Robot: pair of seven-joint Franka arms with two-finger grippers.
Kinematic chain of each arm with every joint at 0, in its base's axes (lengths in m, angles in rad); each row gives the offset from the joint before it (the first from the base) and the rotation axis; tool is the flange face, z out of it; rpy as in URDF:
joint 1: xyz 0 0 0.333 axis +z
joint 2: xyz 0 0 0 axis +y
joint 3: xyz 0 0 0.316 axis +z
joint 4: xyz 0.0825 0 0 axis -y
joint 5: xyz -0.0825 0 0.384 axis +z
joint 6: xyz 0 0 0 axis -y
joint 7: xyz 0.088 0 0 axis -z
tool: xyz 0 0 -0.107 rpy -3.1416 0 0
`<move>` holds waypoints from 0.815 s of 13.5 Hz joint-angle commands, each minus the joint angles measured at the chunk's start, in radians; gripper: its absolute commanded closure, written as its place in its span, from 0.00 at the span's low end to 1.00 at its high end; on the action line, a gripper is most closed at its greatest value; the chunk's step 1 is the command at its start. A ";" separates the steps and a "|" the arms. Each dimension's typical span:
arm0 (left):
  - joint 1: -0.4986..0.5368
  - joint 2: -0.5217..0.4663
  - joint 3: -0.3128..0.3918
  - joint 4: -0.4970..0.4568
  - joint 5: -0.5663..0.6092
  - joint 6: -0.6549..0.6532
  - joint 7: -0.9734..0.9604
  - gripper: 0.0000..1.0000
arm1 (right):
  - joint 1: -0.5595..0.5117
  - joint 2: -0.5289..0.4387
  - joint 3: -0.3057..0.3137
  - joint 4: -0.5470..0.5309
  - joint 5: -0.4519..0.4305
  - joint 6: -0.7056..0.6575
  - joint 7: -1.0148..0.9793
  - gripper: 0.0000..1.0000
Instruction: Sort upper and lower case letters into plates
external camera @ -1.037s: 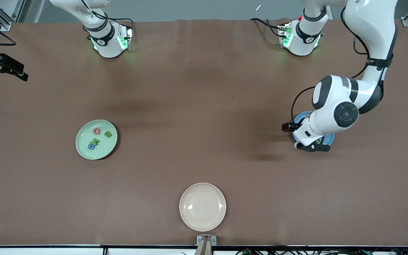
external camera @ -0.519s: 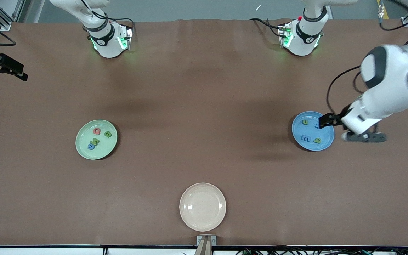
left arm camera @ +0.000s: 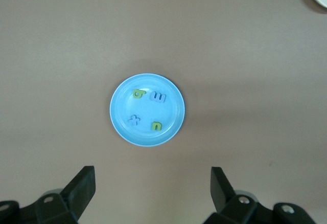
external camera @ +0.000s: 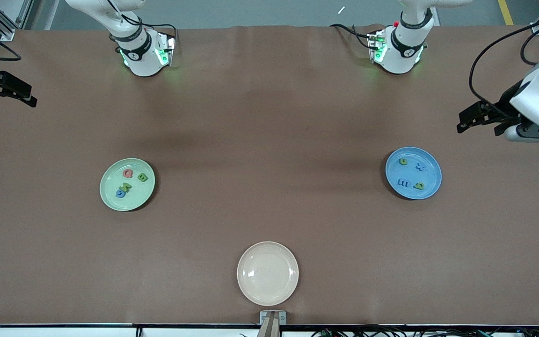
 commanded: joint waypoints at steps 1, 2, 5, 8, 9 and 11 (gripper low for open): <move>-0.004 0.019 -0.003 0.104 0.042 -0.092 -0.002 0.01 | -0.010 -0.028 0.006 -0.030 -0.001 -0.002 0.013 0.00; -0.003 0.019 -0.005 0.124 0.042 -0.108 -0.002 0.01 | -0.010 -0.028 0.006 -0.030 -0.001 -0.002 0.013 0.00; 0.000 0.014 0.002 0.151 0.042 -0.146 -0.001 0.01 | -0.010 -0.028 0.006 -0.030 -0.001 -0.002 0.013 0.00; 0.034 -0.003 -0.008 0.151 0.042 -0.149 0.013 0.01 | -0.010 -0.028 0.006 -0.030 0.004 -0.011 0.013 0.00; 0.036 -0.004 -0.008 0.152 0.042 -0.149 0.013 0.01 | -0.010 -0.028 0.006 -0.030 0.004 -0.012 0.014 0.00; 0.036 -0.003 -0.008 0.163 0.041 -0.149 0.013 0.01 | -0.010 -0.028 0.006 -0.030 0.007 -0.012 0.013 0.00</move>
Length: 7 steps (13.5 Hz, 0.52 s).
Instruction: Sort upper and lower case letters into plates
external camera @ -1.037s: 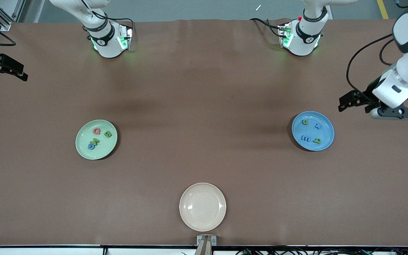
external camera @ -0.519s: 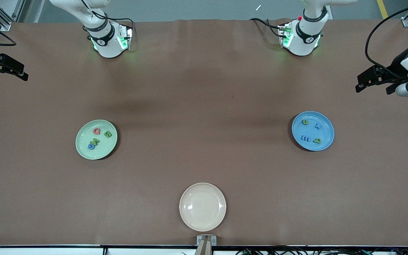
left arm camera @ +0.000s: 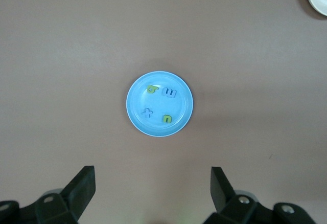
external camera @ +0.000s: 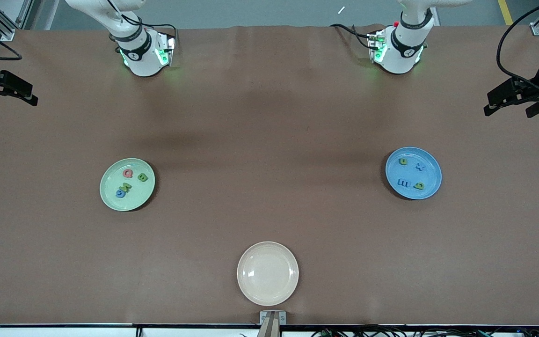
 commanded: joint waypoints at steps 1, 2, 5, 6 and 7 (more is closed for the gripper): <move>0.004 -0.001 -0.008 0.025 0.014 -0.023 0.010 0.01 | -0.010 -0.028 0.006 -0.030 0.007 0.002 0.014 0.00; 0.006 -0.001 -0.008 0.025 0.013 -0.023 0.010 0.01 | -0.010 -0.028 0.006 -0.030 0.007 0.003 0.013 0.00; 0.021 0.006 -0.009 0.025 0.007 -0.015 0.010 0.01 | -0.010 -0.028 0.006 -0.030 0.009 0.013 0.013 0.00; 0.021 0.008 -0.008 0.026 0.007 -0.009 0.010 0.01 | -0.010 -0.028 0.006 -0.030 0.009 0.017 0.013 0.00; 0.019 0.009 -0.008 0.026 0.008 -0.006 0.010 0.01 | -0.010 -0.028 0.005 -0.030 0.010 0.023 0.013 0.00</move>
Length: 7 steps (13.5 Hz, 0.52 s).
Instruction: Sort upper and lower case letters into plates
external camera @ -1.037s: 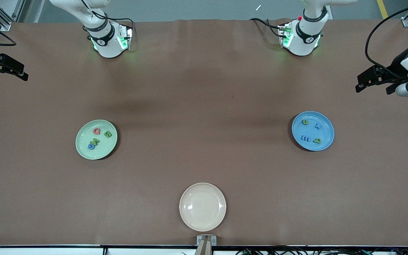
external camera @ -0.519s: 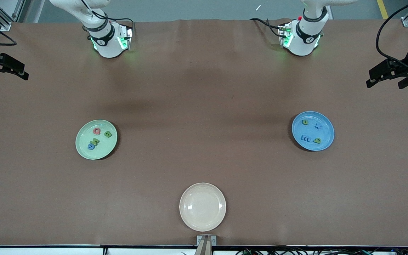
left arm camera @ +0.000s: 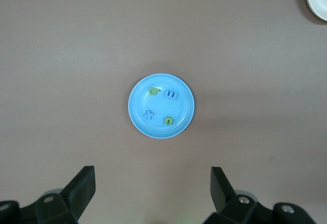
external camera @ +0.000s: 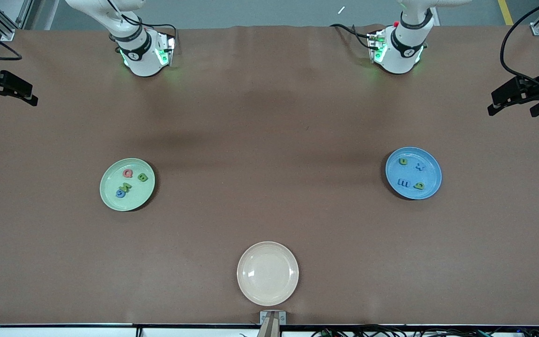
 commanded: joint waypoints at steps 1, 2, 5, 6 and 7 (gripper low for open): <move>0.009 0.008 -0.007 0.019 0.011 -0.005 0.010 0.01 | -0.010 -0.028 0.005 -0.030 0.009 0.026 0.012 0.00; 0.011 0.008 -0.007 0.019 0.013 -0.005 0.011 0.01 | -0.010 -0.028 0.005 -0.028 0.010 0.029 0.012 0.00; 0.006 0.045 -0.007 0.064 0.014 0.018 0.011 0.01 | -0.010 -0.030 0.005 -0.030 0.010 0.030 0.012 0.00; 0.003 0.060 -0.007 0.092 0.016 0.018 0.011 0.01 | -0.010 -0.028 0.005 -0.030 0.009 0.032 0.012 0.00; -0.003 0.062 -0.007 0.098 0.017 0.018 0.005 0.01 | -0.010 -0.028 0.005 -0.030 0.010 0.030 0.012 0.00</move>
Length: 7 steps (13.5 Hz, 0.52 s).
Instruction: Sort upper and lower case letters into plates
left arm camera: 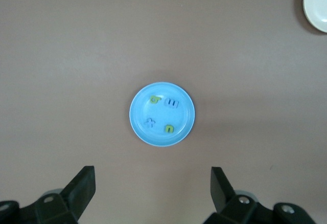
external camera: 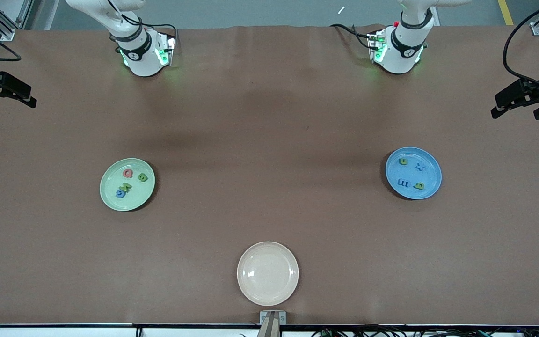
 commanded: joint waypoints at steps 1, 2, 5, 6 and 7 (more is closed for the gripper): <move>-0.004 0.039 -0.006 0.065 0.017 -0.008 0.004 0.01 | -0.010 -0.030 0.005 -0.030 0.010 0.013 0.012 0.00; -0.004 0.039 -0.006 0.065 0.014 -0.007 0.005 0.01 | -0.010 -0.027 0.005 -0.024 0.009 0.010 0.011 0.00; -0.007 0.039 -0.012 0.065 0.020 -0.007 0.001 0.01 | -0.011 -0.007 0.005 0.033 0.004 0.001 0.000 0.00; -0.004 0.041 -0.017 0.065 0.020 -0.002 -0.001 0.01 | -0.013 0.004 0.003 0.051 0.004 0.001 0.000 0.00; -0.004 0.041 -0.019 0.065 0.020 0.007 0.001 0.01 | -0.014 0.018 0.003 0.076 0.004 -0.001 0.002 0.00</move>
